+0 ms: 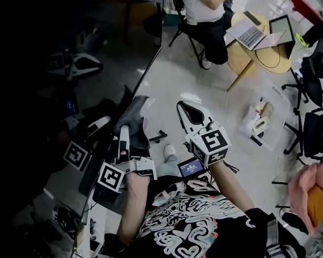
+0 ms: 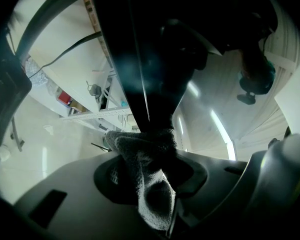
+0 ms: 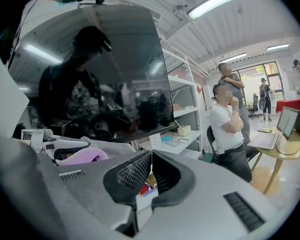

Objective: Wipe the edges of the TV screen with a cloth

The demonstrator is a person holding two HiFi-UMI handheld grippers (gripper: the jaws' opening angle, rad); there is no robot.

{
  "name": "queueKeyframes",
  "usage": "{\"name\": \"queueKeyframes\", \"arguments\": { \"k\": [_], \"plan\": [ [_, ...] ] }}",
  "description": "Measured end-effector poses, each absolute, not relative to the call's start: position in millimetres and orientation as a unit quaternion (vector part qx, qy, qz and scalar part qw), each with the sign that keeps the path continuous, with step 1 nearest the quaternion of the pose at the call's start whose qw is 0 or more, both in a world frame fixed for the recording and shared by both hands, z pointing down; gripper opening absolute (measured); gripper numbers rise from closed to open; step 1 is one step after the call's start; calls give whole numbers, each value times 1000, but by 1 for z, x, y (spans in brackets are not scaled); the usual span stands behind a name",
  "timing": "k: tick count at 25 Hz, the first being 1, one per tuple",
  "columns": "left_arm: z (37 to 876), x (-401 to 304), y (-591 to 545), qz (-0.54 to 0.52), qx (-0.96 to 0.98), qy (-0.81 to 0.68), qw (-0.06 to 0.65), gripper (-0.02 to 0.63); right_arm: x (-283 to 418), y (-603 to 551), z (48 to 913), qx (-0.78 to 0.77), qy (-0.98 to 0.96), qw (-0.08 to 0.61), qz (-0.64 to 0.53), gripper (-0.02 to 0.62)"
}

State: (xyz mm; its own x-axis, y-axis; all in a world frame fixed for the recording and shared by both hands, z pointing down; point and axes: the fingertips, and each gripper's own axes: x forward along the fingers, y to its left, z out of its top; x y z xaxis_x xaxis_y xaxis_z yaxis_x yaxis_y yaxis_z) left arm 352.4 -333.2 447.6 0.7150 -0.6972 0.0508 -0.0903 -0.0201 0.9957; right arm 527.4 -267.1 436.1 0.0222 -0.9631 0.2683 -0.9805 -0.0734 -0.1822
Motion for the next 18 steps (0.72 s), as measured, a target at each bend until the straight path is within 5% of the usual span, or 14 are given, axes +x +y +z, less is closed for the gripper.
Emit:
{"name": "queueKeyframes", "arguments": {
  "k": [18],
  "plan": [
    [439, 413, -351, -226, 665, -284, 653, 143, 576, -306, 411, 707, -692, 10, 145, 29]
  ]
}}
